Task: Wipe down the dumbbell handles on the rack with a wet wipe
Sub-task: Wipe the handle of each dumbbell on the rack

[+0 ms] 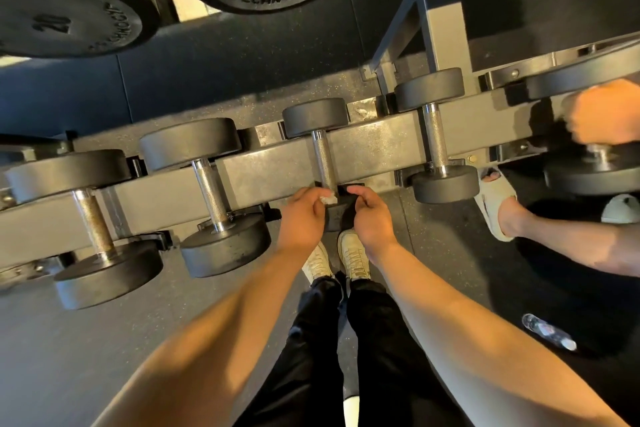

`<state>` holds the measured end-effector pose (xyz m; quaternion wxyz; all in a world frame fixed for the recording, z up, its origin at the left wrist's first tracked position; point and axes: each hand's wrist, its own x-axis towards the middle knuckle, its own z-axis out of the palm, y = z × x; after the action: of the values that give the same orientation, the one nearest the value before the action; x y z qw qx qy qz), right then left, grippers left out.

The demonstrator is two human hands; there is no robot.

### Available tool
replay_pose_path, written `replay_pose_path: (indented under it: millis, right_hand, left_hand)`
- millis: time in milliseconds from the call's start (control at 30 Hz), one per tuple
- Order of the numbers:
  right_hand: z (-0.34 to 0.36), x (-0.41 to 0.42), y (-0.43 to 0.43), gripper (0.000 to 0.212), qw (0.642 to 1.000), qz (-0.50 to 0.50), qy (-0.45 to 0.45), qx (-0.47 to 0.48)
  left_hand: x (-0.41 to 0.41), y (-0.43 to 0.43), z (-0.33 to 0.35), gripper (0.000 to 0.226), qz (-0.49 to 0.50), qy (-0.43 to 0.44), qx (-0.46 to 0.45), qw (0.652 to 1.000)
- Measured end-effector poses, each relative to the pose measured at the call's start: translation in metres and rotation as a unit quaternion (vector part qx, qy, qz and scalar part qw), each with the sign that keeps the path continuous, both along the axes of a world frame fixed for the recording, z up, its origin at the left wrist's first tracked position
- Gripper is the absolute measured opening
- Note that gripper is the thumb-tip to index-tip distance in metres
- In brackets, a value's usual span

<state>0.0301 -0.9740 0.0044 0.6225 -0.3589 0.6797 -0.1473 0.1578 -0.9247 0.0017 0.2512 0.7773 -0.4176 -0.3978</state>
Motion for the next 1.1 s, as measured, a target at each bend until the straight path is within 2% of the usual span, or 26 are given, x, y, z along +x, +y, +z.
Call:
replay_pose_path:
  millis: [133,233,333,433,533,633,700,767,833,900,1000,1100]
  right_hand:
    - [0.002,0.008,-0.002,0.03,0.999,-0.011,0.033,-0.021]
    - [0.001,0.005,-0.01,0.029,0.996,-0.077,-0.001,0.033]
    - [-0.001,-0.003,-0.012,0.029,0.99,-0.126,-0.03,0.057]
    - [-0.002,-0.009,-0.011,0.026,0.999,-0.047,-0.003,-0.005]
    - [-0.005,-0.011,-0.004,0.026,0.998,0.042,0.003,-0.047]
    - [-0.006,-0.009,0.004,0.029,0.991,0.107,0.026,-0.076]
    - [-0.004,-0.01,0.005,0.03,0.99,0.109,0.029,-0.081]
    - [-0.002,-0.013,0.004,0.03,0.994,0.09,0.017,-0.062]
    - [0.001,-0.016,0.002,0.03,0.996,0.077,0.003,-0.045]
    - [0.003,-0.017,0.001,0.03,0.996,0.081,-0.004,-0.048]
    - [0.003,-0.015,0.001,0.03,0.997,0.061,-0.02,-0.041]
    - [0.003,-0.014,0.001,0.031,0.999,0.015,-0.039,-0.01]
  left_hand:
    - [-0.026,0.007,0.003,0.034,0.004,-0.007,-0.054,0.999]
    - [-0.047,0.007,0.001,0.033,-0.006,-0.017,-0.102,0.995]
    - [-0.066,0.01,-0.001,0.041,-0.035,-0.043,-0.107,0.993]
    - [-0.071,0.02,-0.009,0.05,-0.038,-0.137,-0.095,0.985]
    - [-0.064,0.031,-0.014,0.049,-0.012,-0.167,-0.054,0.984]
    - [-0.06,0.037,-0.018,0.045,0.12,-0.135,-0.019,0.983]
    - [-0.057,0.039,-0.022,0.044,0.258,-0.041,0.006,0.965]
    - [-0.057,0.039,-0.026,0.045,0.319,0.05,0.029,0.946]
    - [-0.063,0.039,-0.025,0.046,0.3,0.067,0.009,0.952]
    - [-0.073,0.036,-0.023,0.049,0.244,0.036,-0.058,0.967]
    - [-0.087,0.036,-0.03,0.062,0.109,-0.05,-0.11,0.987]
    - [-0.097,0.04,-0.034,0.071,-0.042,-0.17,-0.117,0.978]
